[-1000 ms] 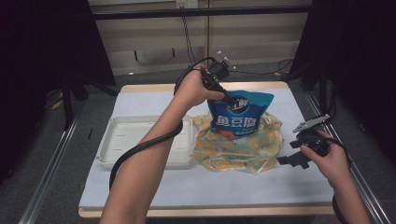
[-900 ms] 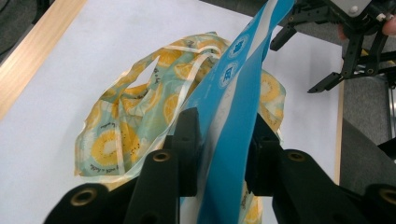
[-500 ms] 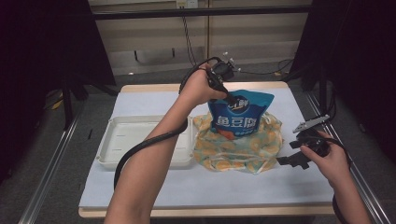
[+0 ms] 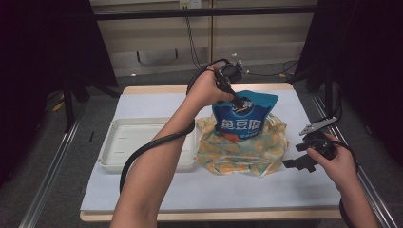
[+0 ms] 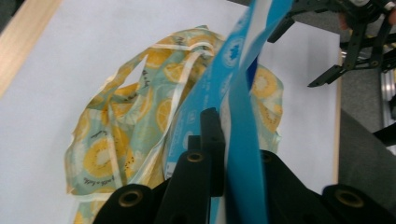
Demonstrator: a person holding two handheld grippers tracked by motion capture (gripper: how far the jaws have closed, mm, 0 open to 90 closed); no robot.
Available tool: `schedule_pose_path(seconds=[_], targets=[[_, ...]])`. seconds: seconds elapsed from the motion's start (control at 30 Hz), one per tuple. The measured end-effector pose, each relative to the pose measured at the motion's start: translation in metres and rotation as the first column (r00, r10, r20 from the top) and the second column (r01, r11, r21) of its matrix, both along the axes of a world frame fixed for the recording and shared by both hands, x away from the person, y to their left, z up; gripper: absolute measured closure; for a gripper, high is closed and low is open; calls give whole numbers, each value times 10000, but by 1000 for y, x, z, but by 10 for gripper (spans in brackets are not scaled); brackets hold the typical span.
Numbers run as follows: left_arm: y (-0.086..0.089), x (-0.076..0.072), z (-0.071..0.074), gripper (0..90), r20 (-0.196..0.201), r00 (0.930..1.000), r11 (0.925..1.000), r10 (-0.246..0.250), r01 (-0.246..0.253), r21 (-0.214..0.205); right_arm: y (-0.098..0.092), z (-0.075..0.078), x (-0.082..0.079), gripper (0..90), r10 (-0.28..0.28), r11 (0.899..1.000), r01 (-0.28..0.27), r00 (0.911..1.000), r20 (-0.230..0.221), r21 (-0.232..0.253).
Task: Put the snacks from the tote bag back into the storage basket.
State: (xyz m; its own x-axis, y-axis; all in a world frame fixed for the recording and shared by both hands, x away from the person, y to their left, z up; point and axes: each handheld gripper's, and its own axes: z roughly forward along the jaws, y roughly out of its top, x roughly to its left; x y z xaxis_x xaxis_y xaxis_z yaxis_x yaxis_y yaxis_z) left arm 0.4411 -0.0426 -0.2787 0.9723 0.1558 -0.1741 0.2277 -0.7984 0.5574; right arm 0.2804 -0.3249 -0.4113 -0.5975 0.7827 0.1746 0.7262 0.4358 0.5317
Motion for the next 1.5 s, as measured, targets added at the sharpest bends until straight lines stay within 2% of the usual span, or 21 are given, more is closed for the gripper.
schedule_pose_path(seconds=[0.13, 0.2, 0.3, 0.33, 0.43, 0.47, 0.5, 0.6, 0.63, 0.67, 0.73, 0.77, 0.8, 0.93, 1.0, 1.03, 1.07, 1.13, 1.17, 1.3, 1.5], targets=[[-2, -2, 4, 900, 201, 9998, 9999, -60, 58, 86, -1, 0, 0, 80, 19, 10000, -19, 10000, -11, -12], [-2, -4, 7, 900, 20, 10000, 10000, -55, 55, 31, -1, 0, 0, 82, -13, 10000, 13, 10000, -42, -43], [-1, -5, 14, 900, 83, 9999, 9999, -130, 130, -5, -1, 1, -1, 82, 21, 10000, -21, 10000, 24, 22], [-1, -6, 17, 900, 248, 9997, 9999, -68, 71, -90, -1, 1, -1, 82, -10, 10000, 10, 10000, -27, 41], [-1, -8, 26, 900, 281, 9994, 9996, -178, 184, -202, -2, 1, 0, 82, 70, 10000, -70, 9998, 159, 14], [-1, -9, 28, 900, 98, 9998, 9995, -158, 161, -276, -3, 1, 0, 82, 59, 10000, -60, 9999, 135, 60], [-1, -9, 32, 900, 293, 9995, 9996, -127, 135, -261, -3, 1, 0, 82, 22, 10000, -22, 9999, 158, 55], [-1, -10, 39, 900, 230, 9997, 9988, 10, 2, -495, -3, 1, -1, 82, 59, 10000, -60, 9999, 145, 72], [0, -9, 42, 900, 68, 9998, 9989, -184, 187, -425, -3, 1, -1, 82, 85, 9999, -87, 9998, 153, 85], [0, -10, 47, 900, 263, 9996, 9990, -93, 104, -446, -3, 0, 0, 82, 127, 9998, -130, 9997, 191, 143], [0, -11, 55, 900, 122, 9998, 9989, -131, 137, -458, -2, 0, -1, 82, 58, 10000, -59, 10000, 70, 49], [1, -11, 60, 900, 350, 9994, 9991, -79, 94, -424, -3, 0, -1, 82, 52, 9999, -53, 10000, 79, 94], [2, -11, 64, 900, 163, 9999, 9988, -52, 60, -494, -4, -1, 0, 82, 83, 9999, -85, 9999, 144, 120], [5, -12, 84, 900, 366, 9993, 9983, 46, -25, -576, -4, 0, -1, 82, 60, 9999, -61, 9999, 119, 104], [6, -13, 92, 900, 233, 9997, 9985, -20, 33, -552, -3, 1, -1, 82, 73, 9999, -75, 9999, 138, 107], [7, -13, 96, 900, 419, 9991, 9983, 41, -17, -576, -2, 1, -2, 82, 41, 9999, -43, 9999, 99, 151], [9, -13, 100, 900, 211, 9998, 9985, -14, 26, -555, -2, 1, -2, 81, 117, 9999, -118, 9998, 133, 112], [11, -13, 107, 900, 327, 9994, 9983, 105, -86, -581, -1, 1, -2, 82, 129, 9999, -130, 9999, 92, 52], [12, -13, 109, 900, 192, 9998, 9985, 41, -31, -553, -1, 1, -2, 82, 106, 9999, -106, 9999, 41, 83], [20, -15, 121, 900, 451, 9989, 9987, 123, -101, -495, 0, 1, -2, 82, 151, 9999, -151, 9998, 152, 26], [37, -16, 129, 900, 364, 9991, 9977, 236, -212, -640, -3, 5, -4, 82, 99, 9999, -102, 9997, 210, 138]])
